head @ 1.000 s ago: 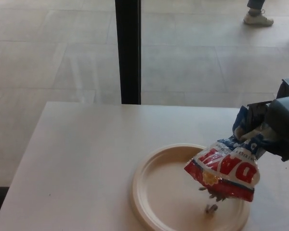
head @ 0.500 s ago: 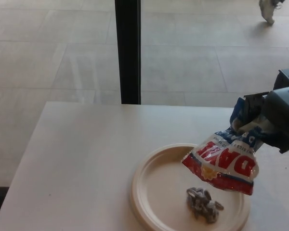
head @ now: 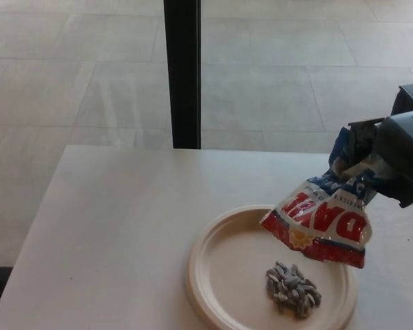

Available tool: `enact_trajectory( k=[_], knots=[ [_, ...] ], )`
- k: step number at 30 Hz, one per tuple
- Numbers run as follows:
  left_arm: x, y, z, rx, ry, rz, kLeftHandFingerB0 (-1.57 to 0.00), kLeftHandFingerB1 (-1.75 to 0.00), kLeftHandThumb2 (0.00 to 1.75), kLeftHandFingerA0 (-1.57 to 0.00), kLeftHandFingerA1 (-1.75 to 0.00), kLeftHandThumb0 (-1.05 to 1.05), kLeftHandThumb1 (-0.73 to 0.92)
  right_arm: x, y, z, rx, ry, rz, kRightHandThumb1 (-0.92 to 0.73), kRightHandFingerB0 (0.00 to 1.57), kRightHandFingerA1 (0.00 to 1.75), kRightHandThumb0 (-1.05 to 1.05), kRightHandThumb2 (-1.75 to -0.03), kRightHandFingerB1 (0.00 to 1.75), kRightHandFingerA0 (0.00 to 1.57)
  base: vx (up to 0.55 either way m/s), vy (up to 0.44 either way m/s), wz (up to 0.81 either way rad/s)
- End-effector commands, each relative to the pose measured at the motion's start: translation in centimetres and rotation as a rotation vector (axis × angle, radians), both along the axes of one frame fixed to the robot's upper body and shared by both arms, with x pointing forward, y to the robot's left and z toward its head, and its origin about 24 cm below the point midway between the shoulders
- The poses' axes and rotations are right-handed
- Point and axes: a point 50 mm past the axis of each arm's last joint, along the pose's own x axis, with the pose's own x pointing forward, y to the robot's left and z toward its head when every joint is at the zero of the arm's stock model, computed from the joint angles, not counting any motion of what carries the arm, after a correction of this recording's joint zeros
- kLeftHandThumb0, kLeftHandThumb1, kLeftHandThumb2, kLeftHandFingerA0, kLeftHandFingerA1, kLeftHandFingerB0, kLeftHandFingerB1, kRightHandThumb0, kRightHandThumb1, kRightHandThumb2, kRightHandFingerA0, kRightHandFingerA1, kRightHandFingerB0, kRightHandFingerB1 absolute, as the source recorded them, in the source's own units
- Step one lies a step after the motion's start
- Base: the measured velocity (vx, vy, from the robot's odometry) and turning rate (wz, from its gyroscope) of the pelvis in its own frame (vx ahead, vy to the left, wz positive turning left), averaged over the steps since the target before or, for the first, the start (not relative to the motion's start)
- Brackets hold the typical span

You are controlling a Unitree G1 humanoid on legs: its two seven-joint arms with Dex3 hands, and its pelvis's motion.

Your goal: The robot uses its right hand to pick up a bag of sunflower seeds kept in the middle of the desk and tilts it over a plate kept next to it to pour out a few seeds and then puts the bag of seeds back on the desk

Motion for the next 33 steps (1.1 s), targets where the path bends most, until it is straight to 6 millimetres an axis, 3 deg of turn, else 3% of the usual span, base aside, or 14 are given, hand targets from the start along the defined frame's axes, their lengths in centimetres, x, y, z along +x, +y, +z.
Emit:
enact_trajectory(
  k=[1,5,6,9,12,13,15,19,20,23,24,29,31,33],
  knots=[
    [-0.2,0.6,0.4,0.025,0.024,-0.002,-0.41,-0.39,0.62,-0.49,-0.49,-0.67,0.71,-0.1,-0.9,-0.3,0.051,0.049,-0.075,-0.54,0.78,1.73,-0.3,-0.84,1.18,0.86,0.0,0.0,0.0],
    [-0.2,0.6,0.4,0.018,0.023,-0.02,-0.4,-0.38,0.61,-0.49,-0.5,-0.68,0.71,-0.5,-1.2,-1.1,0.09,0.08,-0.099,-0.49,0.8,1.71,-0.3,-0.85,1.07,0.87,0.0,0.0,0.0],
    [-0.3,0.5,0.3,0.018,0.02,-0.003,-0.41,-0.39,0.61,-0.52,-0.5,-0.69,0.68,-0.8,-1.4,-1.6,0.105,0.097,-0.11,-0.48,0.74,1.75,-0.34,-0.9,1.38,0.87,0.0,0.0,0.0],
    [-0.6,0.4,0.3,0.009,0.02,0.012,-0.4,-0.39,0.61,-0.52,-0.53,-0.68,0.69,-1.2,-1.8,-2.7,0.126,0.17,-0.156,-0.59,0.83,1.69,-0.38,-0.76,0.98,0.87,0.0,0.0,0.0],
    [-0.7,0.4,0.4,0.008,0.016,-0.006,-0.4,-0.39,0.61,-0.52,-0.54,-0.72,0.7,-1.8,-2.6,-4.5,0.171,0.207,-0.185,-0.52,0.71,1.73,-0.29,-0.88,1.34,0.85,0.0,0.0,0.0],
    [-0.8,0.4,0.4,0.021,0.033,-0.028,-0.42,-0.39,0.61,-0.51,-0.51,-0.72,0.71,-2.1,-3.0,-5.6,0.239,0.234,-0.224,-0.57,0.71,1.72,-0.28,-0.87,0.81,0.87,0.0,0.0,0.0],
    [-0.8,0.4,0.4,0.008,0.025,-0.009,-0.42,-0.39,0.61,-0.49,-0.52,-0.71,0.7,-2.4,-3.6,-6.5,0.278,0.271,-0.28,-0.64,0.72,1.71,-0.31,-0.88,0.73,0.85,0.0,0.0,0.0],
    [-0.9,0.3,0.3,0.01,0.036,-0.02,-0.43,-0.39,0.61,-0.52,-0.52,-0.72,0.7,-2.9,-4.0,-7.2,0.314,0.293,-0.31,-0.65,0.71,1.62,-0.31,-0.88,0.79,0.84,0.0,0.0,0.0],
    [-0.9,0.3,0.3,-0.005,0.028,0.008,-0.41,-0.39,0.61,-0.49,-0.51,-0.69,0.69,-3.4,-4.8,-8.2,0.383,0.31,-0.348,-0.67,0.74,1.71,-0.28,-0.88,1.14,0.86,0.0,0.0,0.0],
    [-1.2,0.3,0.4,-0.005,0.024,0.008,-0.41,-0.39,0.61,-0.47,-0.51,-0.7,0.67,-3.6,-5.2,-9.0,0.46,0.332,-0.403,-0.7,0.76,1.71,-0.31,-0.87,0.97,0.84,0.0,0.0,0.0],
    [-1.2,0.3,0.3,-0.002,0.028,0.019,-0.42,-0.39,0.61,-0.5,-0.5,-0.7,0.67,-3.8,-5.2,-9.2,0.48,0.336,-0.404,-0.65,0.74,1.74,-0.29,-0.96,1.41,0.89,0.0,0.0,0.0],
    [-1.3,0.2,0.3,-0.002,0.028,0.007,-0.33,-0.52,0.94,-0.42,-0.59,-0.69,0.55,-4.9,-5.4,-10.8,0.593,0.387,-0.422,-0.55,0.73,1.74,-0.24,-0.97,1.39,0.81,0.0,0.0,0.0],
    [-1.4,0.2,0.3,0.015,0.048,-0.019,-0.42,-0.38,0.62,-0.51,-0.5,-0.7,0.71,-5.1,-5.2,-11.5,0.608,0.396,-0.435,-0.57,0.61,1.37,-0.26,-0.88,0.73,0.8,0.0,0.0,0.0],
    [-1.4,0.2,0.2,0.01,0.046,-0.01,-0.42,-0.38,0.61,-0.51,-0.5,-0.69,0.7,-5.6,-4.9,-12.3,0.608,0.414,-0.43,-0.6,0.73,1.5,-0.3,-0.89,1.09,0.76,0.0,0.0,0.0]
  ],
)
